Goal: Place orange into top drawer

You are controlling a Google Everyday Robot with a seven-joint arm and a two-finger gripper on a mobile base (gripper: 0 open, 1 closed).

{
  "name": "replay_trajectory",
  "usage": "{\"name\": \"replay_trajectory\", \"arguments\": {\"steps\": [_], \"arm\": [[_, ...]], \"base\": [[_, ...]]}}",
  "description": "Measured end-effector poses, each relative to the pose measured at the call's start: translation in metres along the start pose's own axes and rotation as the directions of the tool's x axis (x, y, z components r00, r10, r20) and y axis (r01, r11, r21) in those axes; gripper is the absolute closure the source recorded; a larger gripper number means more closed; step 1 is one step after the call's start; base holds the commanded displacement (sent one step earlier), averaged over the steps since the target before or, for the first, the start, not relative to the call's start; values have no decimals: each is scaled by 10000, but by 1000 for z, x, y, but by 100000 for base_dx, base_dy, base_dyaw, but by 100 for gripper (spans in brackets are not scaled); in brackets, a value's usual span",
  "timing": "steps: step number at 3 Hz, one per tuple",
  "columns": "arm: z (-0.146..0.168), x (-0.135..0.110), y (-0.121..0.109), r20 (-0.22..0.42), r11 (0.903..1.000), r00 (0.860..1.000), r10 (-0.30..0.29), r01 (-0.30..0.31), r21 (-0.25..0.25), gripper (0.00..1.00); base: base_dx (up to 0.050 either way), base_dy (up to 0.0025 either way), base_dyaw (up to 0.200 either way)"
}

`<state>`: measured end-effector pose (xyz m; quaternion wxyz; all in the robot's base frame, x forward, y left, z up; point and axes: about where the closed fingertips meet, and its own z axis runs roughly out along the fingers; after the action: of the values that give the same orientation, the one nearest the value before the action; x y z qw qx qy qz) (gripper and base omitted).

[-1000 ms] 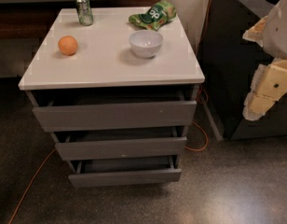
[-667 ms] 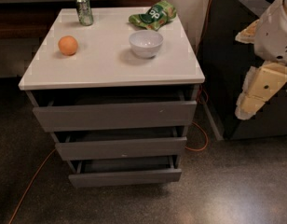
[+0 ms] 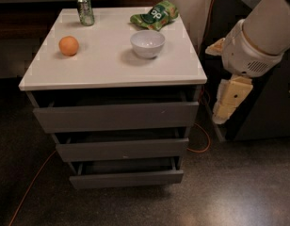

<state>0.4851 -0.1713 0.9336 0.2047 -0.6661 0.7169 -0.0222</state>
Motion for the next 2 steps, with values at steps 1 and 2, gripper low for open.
{"name": "replay_trajectory", "arguments": {"steps": [1,2], "arm": [[46,-11,-7,284,9942,9952,-935,948,-504,0],[91,-19,-10,482,9800,9836,-1741,1778,-890,0]], "base": [[0,0,0],[0,0,0]]}}
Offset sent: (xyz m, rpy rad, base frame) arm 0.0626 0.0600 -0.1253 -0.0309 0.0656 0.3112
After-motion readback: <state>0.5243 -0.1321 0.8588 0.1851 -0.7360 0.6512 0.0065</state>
